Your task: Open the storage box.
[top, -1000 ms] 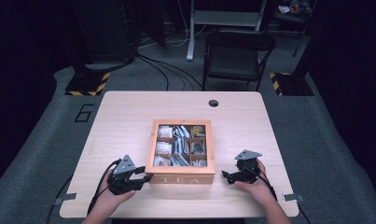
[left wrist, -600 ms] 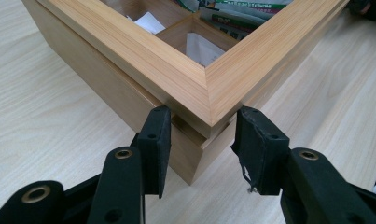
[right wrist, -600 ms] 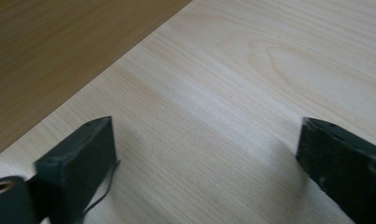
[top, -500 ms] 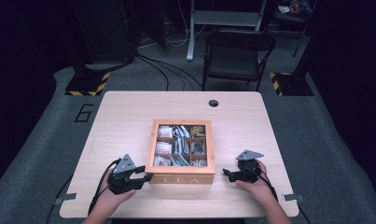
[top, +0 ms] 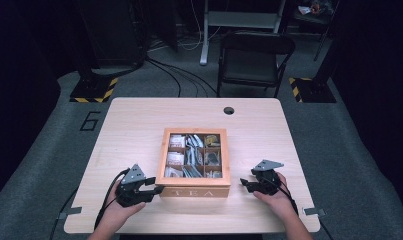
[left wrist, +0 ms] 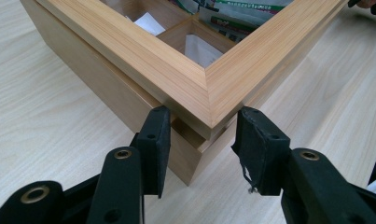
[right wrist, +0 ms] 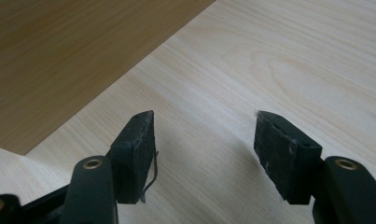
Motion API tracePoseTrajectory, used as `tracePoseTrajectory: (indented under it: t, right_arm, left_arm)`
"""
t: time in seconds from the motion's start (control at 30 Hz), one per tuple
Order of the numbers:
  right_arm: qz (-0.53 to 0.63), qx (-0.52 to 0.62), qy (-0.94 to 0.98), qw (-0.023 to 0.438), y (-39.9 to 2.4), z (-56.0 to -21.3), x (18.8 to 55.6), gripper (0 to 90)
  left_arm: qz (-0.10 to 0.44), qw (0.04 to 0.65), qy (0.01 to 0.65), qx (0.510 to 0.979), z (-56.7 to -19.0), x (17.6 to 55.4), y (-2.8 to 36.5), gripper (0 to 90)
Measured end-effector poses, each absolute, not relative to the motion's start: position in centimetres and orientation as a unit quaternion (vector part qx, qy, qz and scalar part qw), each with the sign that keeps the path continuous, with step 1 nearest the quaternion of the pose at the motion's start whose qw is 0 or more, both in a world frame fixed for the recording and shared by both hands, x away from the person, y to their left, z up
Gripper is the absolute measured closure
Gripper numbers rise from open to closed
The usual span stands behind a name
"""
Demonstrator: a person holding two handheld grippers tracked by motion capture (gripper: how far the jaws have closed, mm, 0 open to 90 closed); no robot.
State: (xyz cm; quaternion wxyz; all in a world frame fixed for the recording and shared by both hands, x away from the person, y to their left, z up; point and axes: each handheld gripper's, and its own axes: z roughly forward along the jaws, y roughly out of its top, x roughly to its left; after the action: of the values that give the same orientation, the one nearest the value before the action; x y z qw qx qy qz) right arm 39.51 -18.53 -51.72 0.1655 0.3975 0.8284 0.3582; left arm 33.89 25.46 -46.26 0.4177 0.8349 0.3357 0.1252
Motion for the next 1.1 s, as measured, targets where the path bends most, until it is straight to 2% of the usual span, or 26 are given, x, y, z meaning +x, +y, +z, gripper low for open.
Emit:
tracePoseTrajectory:
  t: [0.43,0.7,1.1]
  right_arm:
    - [0.369,0.38,0.831,0.169,-18.0,-50.4,39.0,37.8]
    - [0.38,0.377,0.831,0.153,-17.7,-49.3,38.7,37.1]
    - [0.406,0.339,0.835,0.153,-16.3,-45.9,36.9,35.1]
  left_arm:
    - [0.119,0.431,0.342,0.826,-45.2,34.2,25.6,54.4]
    - [0.114,0.433,0.342,0.826,-44.4,34.3,25.7,54.1]
    - [0.116,0.434,0.342,0.826,-43.6,34.6,25.7,53.4]
